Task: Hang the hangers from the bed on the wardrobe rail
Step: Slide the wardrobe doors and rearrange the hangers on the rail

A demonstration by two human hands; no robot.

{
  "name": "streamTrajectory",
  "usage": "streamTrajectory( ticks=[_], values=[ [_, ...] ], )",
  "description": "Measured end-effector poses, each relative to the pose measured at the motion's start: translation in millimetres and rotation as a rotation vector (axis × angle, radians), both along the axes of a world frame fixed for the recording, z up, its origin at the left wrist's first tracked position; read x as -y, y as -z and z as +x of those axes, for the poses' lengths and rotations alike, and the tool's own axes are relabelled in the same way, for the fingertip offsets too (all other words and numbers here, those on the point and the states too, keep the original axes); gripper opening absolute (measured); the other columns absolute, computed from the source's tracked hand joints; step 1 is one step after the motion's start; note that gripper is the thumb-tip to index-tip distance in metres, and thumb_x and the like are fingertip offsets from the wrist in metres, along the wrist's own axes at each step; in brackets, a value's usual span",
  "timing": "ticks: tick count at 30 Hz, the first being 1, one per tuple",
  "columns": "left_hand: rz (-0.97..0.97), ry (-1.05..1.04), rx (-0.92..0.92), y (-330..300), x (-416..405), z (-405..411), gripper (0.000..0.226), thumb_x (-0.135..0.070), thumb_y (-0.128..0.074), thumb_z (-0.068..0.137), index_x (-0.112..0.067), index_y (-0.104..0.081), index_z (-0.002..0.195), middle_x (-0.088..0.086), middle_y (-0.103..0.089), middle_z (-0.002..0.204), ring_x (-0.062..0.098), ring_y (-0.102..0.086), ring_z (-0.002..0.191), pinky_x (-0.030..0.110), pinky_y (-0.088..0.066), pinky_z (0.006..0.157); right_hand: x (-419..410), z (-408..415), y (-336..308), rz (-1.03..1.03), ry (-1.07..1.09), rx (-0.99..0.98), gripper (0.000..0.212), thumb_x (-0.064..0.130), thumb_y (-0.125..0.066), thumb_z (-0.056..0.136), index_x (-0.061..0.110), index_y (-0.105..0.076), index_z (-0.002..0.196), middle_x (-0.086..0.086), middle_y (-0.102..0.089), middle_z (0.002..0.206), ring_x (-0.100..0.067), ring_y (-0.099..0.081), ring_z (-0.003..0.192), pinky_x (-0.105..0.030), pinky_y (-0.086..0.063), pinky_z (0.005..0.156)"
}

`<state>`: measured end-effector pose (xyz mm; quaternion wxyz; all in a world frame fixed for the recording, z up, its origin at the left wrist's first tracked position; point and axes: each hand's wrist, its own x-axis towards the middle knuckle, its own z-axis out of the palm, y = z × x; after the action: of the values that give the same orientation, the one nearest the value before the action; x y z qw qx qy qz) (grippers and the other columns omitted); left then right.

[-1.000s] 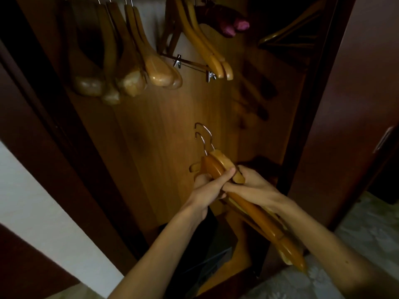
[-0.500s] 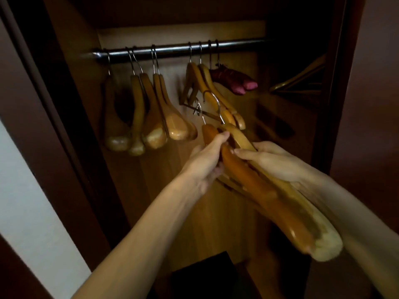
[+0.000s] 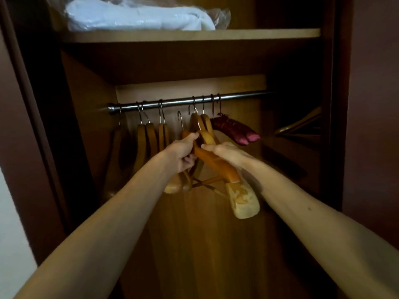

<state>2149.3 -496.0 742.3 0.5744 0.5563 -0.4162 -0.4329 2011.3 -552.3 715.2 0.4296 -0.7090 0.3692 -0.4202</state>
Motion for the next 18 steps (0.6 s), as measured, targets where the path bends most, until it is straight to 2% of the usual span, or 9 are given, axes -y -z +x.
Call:
streamTrajectory(
  ticks=[1,2,4,6,9,11,14,16,18],
  values=[
    [0.009,-0.007,0.013,-4,4,3,0.027,-0.037,-0.059,0.1,-0.017,-0.057,0.083,-0.002,-0.047,0.059,0.006,-0.036,0.042,0.014,-0.026,0.032,6,4,-4,-0.036,0.031,0.011,0.07,0.041,-0.074,0.085,0.021,-0.044,0.146,0.008,-0.05,0.117,-0.012,-0.05,0.104,-0.036,-0.045,0.101],
    [0.021,-0.021,0.031,-9,8,7,0.026,-0.038,-0.059,0.1,-0.016,-0.057,0.084,-0.002,-0.047,0.058,0.006,-0.036,0.041,0.014,-0.026,0.032,8,8,-8,-0.051,0.022,0.022,0.062,0.04,-0.074,0.085,0.021,-0.05,0.138,0.007,-0.054,0.112,-0.012,-0.054,0.099,-0.035,-0.049,0.095],
    [0.013,-0.068,0.1,-17,17,15,0.026,-0.039,-0.06,0.099,-0.015,-0.057,0.087,-0.001,-0.048,0.057,0.006,-0.038,0.04,0.015,-0.026,0.032,12,15,-16,0.002,-0.01,0.05,0.029,0.037,-0.071,0.089,0.015,-0.061,0.106,0.0,-0.062,0.091,-0.013,-0.061,0.074,-0.032,-0.053,0.075],
    [-0.012,-0.125,0.178,-27,24,24,0.028,-0.042,-0.062,0.097,-0.016,-0.058,0.088,-0.001,-0.049,0.057,0.007,-0.039,0.042,0.017,-0.028,0.034,12,21,-24,0.037,-0.054,0.096,0.022,0.036,-0.066,0.093,0.014,-0.061,0.088,-0.003,-0.064,0.078,-0.012,-0.06,0.06,-0.029,-0.053,0.063],
    [-0.049,-0.174,0.297,-38,34,40,0.033,-0.049,-0.063,0.094,-0.018,-0.058,0.088,0.0,-0.056,0.067,0.011,-0.045,0.052,0.021,-0.035,0.044,21,35,-34,0.04,-0.018,0.071,0.038,0.049,-0.063,0.092,0.013,-0.065,0.103,-0.001,-0.067,0.08,-0.013,-0.064,0.066,-0.03,-0.052,0.063],
    [-0.073,-0.212,0.334,-45,39,48,0.032,-0.05,-0.063,0.094,-0.018,-0.061,0.092,0.004,-0.061,0.079,0.013,-0.05,0.062,0.024,-0.038,0.052,27,45,-42,0.065,-0.009,0.08,0.049,0.053,-0.065,0.089,0.008,-0.067,0.108,-0.003,-0.069,0.078,-0.016,-0.067,0.068,-0.037,-0.058,0.069],
    [-0.096,-0.225,0.349,-50,43,52,0.031,-0.049,-0.061,0.096,-0.02,-0.058,0.087,0.002,-0.057,0.074,0.013,-0.049,0.062,0.025,-0.039,0.057,32,57,-52,0.084,-0.027,0.102,0.049,0.052,-0.065,0.088,0.008,-0.067,0.11,-0.004,-0.068,0.08,-0.018,-0.068,0.071,-0.042,-0.061,0.083],
    [-0.115,-0.237,0.351,-51,46,52,0.032,-0.049,-0.061,0.096,-0.019,-0.056,0.085,0.0,-0.054,0.068,0.013,-0.048,0.061,0.025,-0.04,0.057,36,63,-57,0.088,-0.018,0.084,0.057,0.057,-0.064,0.084,0.01,-0.064,0.117,-0.004,-0.071,0.091,-0.02,-0.071,0.084,-0.044,-0.059,0.089],
    [-0.117,-0.235,0.362,-52,50,52,0.033,-0.049,-0.06,0.097,-0.018,-0.056,0.09,0.0,-0.053,0.068,0.014,-0.049,0.062,0.025,-0.04,0.058,42,68,-59,0.086,-0.021,0.058,0.076,0.066,-0.064,0.076,0.015,-0.057,0.131,-0.005,-0.071,0.108,-0.024,-0.069,0.1,-0.046,-0.054,0.096]
  ],
)
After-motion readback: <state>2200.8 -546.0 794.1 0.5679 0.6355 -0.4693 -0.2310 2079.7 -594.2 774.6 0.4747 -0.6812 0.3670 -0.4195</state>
